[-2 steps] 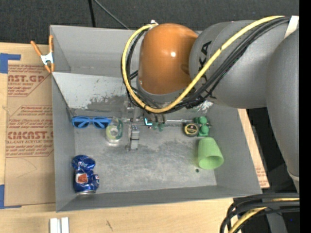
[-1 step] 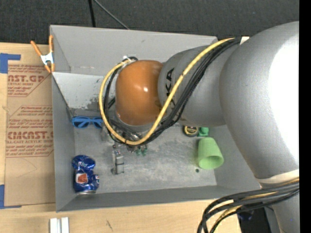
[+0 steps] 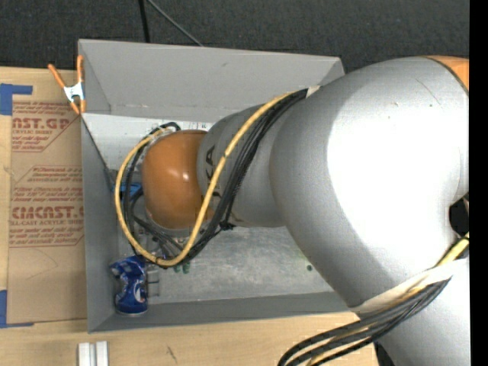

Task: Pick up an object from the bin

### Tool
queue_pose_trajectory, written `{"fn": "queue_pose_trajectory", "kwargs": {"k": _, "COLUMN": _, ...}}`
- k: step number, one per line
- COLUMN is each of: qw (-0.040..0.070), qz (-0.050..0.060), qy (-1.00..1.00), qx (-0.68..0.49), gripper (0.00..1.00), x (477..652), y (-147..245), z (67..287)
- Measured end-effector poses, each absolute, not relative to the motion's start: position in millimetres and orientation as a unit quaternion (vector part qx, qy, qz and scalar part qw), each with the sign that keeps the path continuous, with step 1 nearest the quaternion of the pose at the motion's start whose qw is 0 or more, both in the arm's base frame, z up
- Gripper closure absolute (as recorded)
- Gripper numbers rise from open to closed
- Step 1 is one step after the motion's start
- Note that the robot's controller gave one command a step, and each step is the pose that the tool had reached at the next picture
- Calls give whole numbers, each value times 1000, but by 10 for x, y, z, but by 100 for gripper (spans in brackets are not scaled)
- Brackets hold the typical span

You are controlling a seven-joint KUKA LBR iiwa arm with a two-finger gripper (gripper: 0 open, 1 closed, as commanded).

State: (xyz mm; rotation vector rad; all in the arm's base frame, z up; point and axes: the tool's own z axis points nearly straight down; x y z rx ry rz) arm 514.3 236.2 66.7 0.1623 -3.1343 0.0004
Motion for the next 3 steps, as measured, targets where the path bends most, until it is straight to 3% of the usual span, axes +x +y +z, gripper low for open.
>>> {"fn": "queue_pose_trajectory", "kwargs": {"k": 1, "qw": 0, "qz": -1, "qy": -999, "qx": 50, "gripper": 100, "x": 5164, "y": 2348, "z": 697}}
{"fn": "queue_pose_trajectory", "kwargs": {"k": 2, "qw": -4, "qz": -2, "qy": -999, "qx": 44, "gripper": 100, "x": 5086, "y": 2119, "z": 1804}}
{"fn": "queue_pose_trajectory", "kwargs": {"k": 3, "qw": -5, "qz": -1, "qy": -999, "qx": 47, "gripper": 100, "x": 5141, "y": 1862, "z": 2492}}
